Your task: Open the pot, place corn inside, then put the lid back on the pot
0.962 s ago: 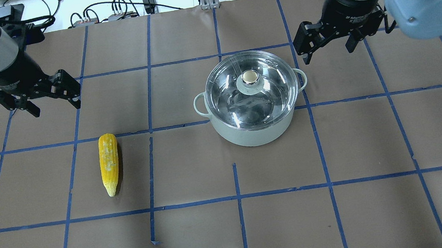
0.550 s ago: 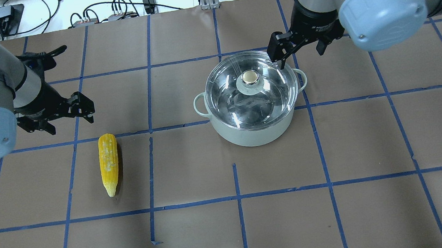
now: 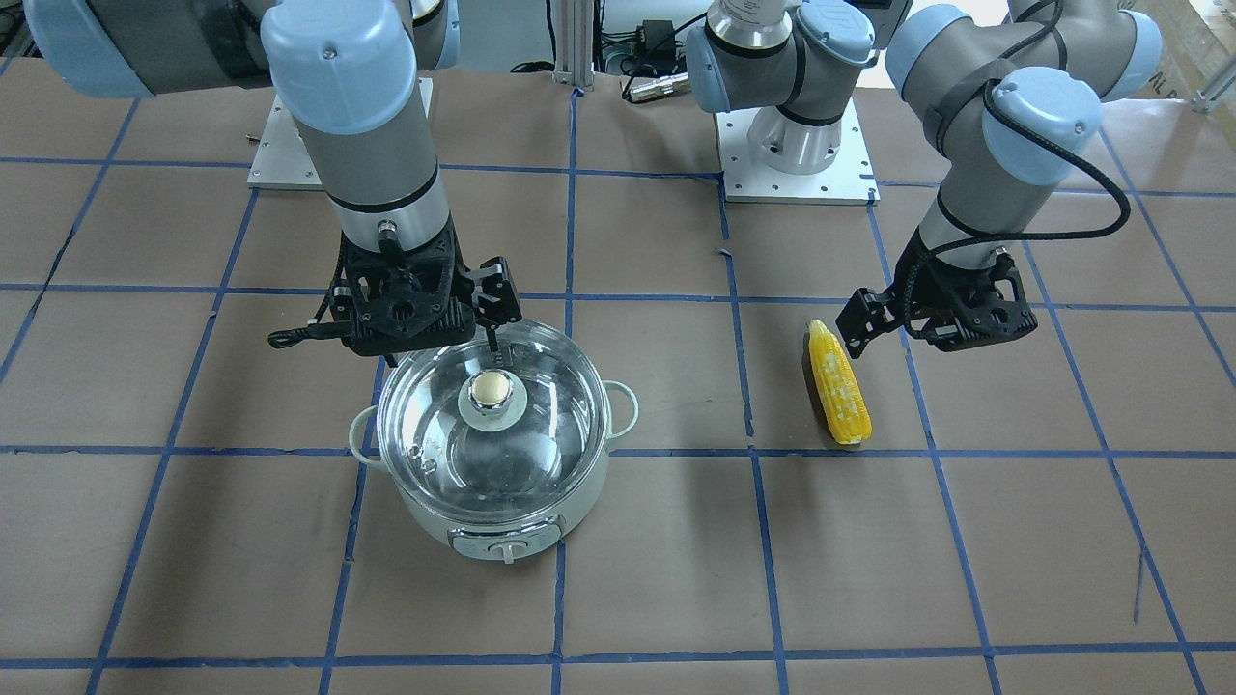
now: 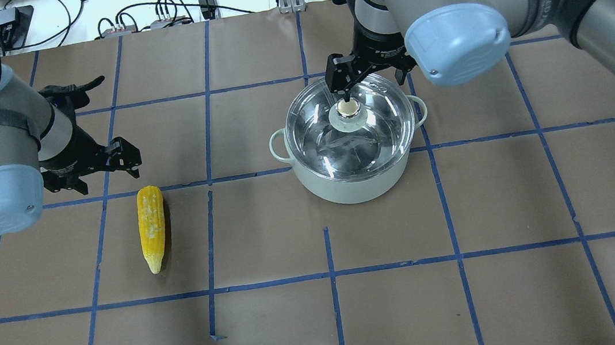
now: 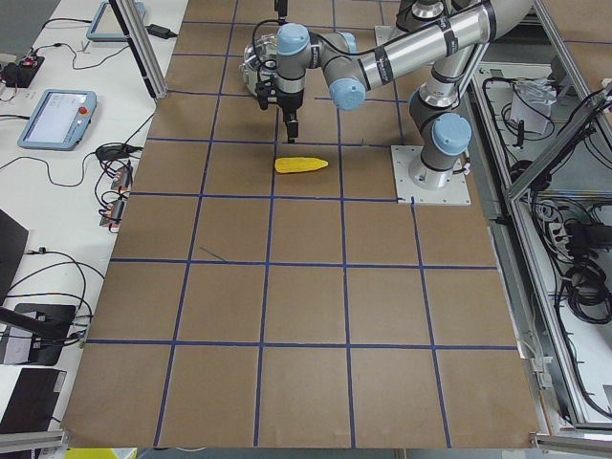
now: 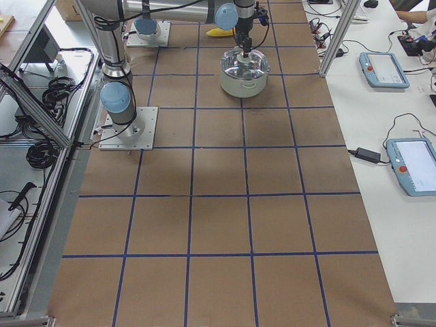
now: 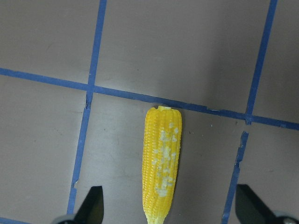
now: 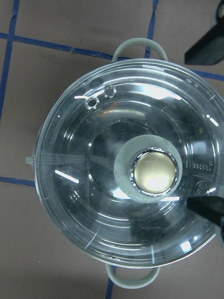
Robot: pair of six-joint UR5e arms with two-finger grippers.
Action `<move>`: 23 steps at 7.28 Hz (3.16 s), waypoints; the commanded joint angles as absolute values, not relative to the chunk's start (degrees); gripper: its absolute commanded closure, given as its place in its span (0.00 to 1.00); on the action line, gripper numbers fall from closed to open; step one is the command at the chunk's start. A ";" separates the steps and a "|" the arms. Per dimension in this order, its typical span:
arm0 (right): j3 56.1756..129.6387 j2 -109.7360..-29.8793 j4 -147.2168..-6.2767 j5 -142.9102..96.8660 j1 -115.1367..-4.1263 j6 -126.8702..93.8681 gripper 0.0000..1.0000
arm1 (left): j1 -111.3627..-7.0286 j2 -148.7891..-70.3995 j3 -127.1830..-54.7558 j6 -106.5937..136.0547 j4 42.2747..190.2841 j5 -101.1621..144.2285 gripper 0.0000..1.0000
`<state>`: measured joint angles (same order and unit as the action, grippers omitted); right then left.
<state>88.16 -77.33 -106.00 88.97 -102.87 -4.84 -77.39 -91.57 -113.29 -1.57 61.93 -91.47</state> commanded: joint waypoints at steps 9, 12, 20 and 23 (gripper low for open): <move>88.84 -71.80 -108.63 88.86 -105.29 -16.00 0.03 | -77.34 -103.50 -125.51 -1.58 34.58 -93.69 0.00; 89.74 -72.25 -108.72 88.94 -105.29 -15.82 0.06 | -77.70 -104.24 -126.90 -2.02 31.75 -93.69 0.00; 88.78 -71.90 -108.81 89.03 -106.17 -17.75 0.54 | -76.82 -102.40 -124.48 -3.25 33.25 -92.28 0.83; 88.51 -71.98 -108.63 89.12 -106.35 -18.10 0.70 | -77.34 -97.66 -115.24 -2.55 51.74 -92.81 0.84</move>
<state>88.89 -71.99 -108.75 89.11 -106.29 -17.86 -76.98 -99.47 -118.42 -2.94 45.82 -92.69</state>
